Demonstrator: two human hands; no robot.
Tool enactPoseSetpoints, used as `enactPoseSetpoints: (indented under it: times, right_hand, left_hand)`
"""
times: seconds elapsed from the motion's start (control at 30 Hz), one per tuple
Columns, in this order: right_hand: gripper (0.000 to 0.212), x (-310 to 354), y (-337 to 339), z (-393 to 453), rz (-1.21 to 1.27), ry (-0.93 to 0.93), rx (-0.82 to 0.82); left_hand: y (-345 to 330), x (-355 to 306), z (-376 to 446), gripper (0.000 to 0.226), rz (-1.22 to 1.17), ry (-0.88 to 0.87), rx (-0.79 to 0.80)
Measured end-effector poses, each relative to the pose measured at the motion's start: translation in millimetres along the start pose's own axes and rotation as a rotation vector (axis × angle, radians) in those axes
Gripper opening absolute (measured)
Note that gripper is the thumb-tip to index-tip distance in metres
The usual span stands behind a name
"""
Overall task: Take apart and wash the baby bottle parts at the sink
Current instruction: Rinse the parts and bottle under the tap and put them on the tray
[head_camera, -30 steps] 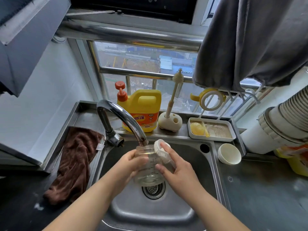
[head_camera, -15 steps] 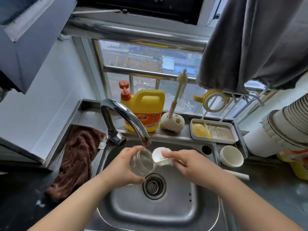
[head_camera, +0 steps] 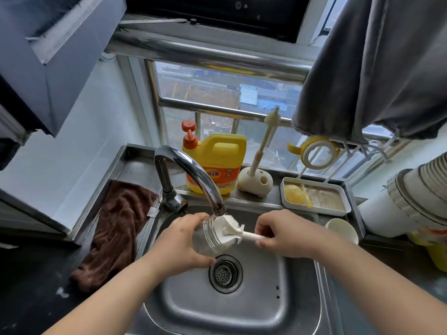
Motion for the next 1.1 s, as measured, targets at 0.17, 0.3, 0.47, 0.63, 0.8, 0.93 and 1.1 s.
enactPoseSetpoints:
  times: [0.17, 0.3, 0.47, 0.63, 0.8, 0.93, 1.1]
  right_hand:
    - [0.018, 1, 10, -1, -0.3, -0.009, -0.153]
    - [0.031, 13, 2, 6, -0.259, 0.111, -0.107]
    - [0.013, 38, 11, 13, -0.473, 0.166, -0.229]
    - [0.02, 39, -13, 21, -0.154, 0.079, 0.029]
    - [0.021, 34, -14, 21, 0.041, 0.067, 0.179]
    - [0.02, 43, 15, 26, -0.532, 0.2, -0.378]
    - [0.022, 43, 3, 18, -0.497, 0.188, -0.394]
  left_hand:
    - [-5, 4, -1, 0.099, 0.005, 0.044, 0.019]
    - [-6, 8, -4, 0.098, -0.028, 0.078, 0.022]
    - [5, 5, -4, 0.093, 0.056, 0.007, -0.028]
    - [29, -10, -9, 0.083, 0.285, -0.184, -0.146]
    - [26, -16, -7, 0.081, 0.322, -0.253, -0.199]
    - [25, -7, -2, 0.09, 0.241, -0.146, -0.158]
    - [31, -9, -4, 0.087, 0.304, -0.2, -0.195]
Point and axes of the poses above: each hand's wrist, its own z-axis towards the middle knuckle, its own y-axis out of the back of the hand, x = y × z, the point moved 7 cm from there along z, towards the middle knuckle, and after that the axes turned 5 degrees about -z, right-handed, at the moved point
